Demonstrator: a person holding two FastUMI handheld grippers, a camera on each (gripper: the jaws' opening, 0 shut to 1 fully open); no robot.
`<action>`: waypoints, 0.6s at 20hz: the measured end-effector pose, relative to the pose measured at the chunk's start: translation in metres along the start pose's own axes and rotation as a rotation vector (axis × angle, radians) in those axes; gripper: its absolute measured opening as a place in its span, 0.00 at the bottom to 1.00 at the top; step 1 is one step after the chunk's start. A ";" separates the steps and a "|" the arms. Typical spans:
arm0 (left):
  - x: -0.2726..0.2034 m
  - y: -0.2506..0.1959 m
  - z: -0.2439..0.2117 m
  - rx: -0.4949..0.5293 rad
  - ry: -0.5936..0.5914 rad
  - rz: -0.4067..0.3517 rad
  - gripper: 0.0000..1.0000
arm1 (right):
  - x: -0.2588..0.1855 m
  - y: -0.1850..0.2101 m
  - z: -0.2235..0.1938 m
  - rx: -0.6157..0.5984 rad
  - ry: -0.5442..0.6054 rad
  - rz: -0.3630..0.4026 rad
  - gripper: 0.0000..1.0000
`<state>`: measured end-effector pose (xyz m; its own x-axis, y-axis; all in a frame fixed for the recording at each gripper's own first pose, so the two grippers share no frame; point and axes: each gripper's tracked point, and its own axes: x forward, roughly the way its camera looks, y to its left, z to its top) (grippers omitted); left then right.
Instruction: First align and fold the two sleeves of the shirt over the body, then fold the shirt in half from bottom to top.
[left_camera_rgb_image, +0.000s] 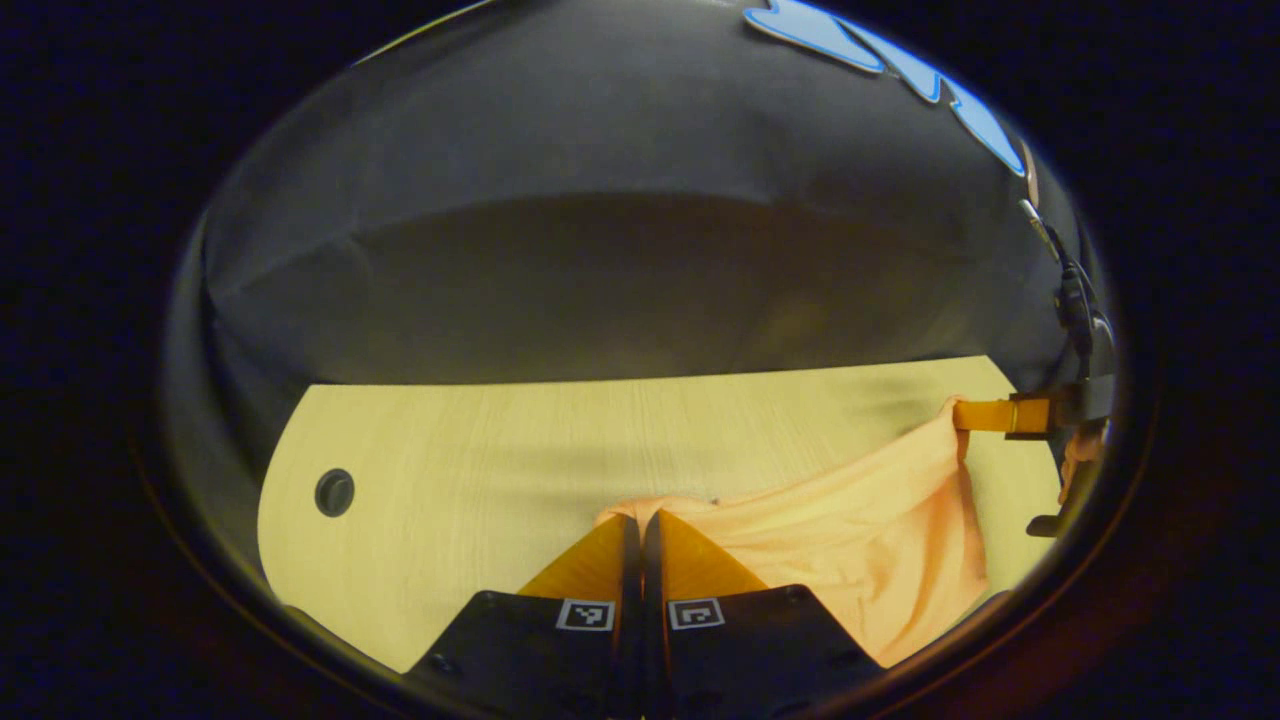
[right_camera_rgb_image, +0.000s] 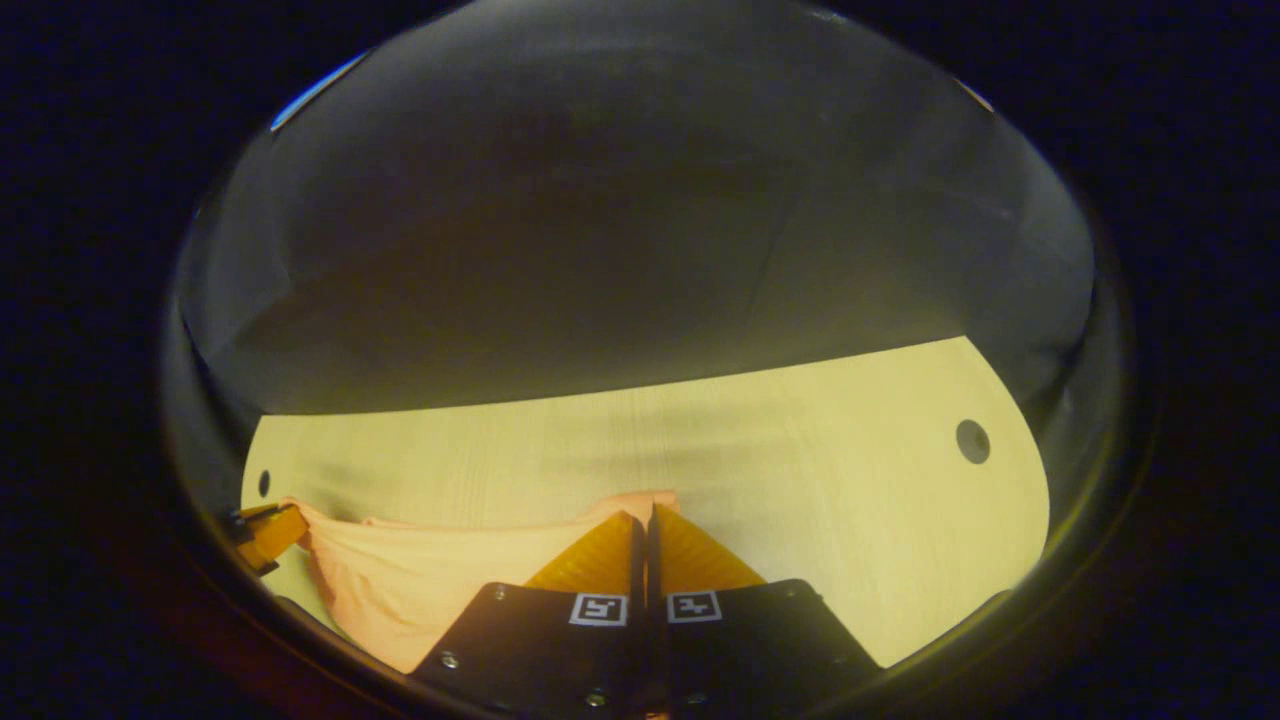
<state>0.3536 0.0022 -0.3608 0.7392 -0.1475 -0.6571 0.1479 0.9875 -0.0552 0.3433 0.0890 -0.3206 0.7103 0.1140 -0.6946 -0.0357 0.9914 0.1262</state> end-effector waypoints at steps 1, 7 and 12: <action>0.003 0.002 -0.005 -0.011 0.013 0.000 0.06 | 0.007 -0.001 -0.006 -0.014 0.007 0.000 0.00; 0.002 -0.011 -0.018 -0.098 0.032 -0.030 0.13 | 0.004 0.003 -0.010 -0.041 0.008 0.039 0.05; -0.035 -0.015 0.007 -0.135 -0.040 -0.017 0.51 | -0.031 0.007 0.005 -0.072 -0.054 0.052 0.48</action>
<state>0.3298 -0.0075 -0.3319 0.7633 -0.1636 -0.6249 0.0726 0.9830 -0.1687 0.3250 0.0921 -0.2945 0.7426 0.1641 -0.6493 -0.1231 0.9864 0.1086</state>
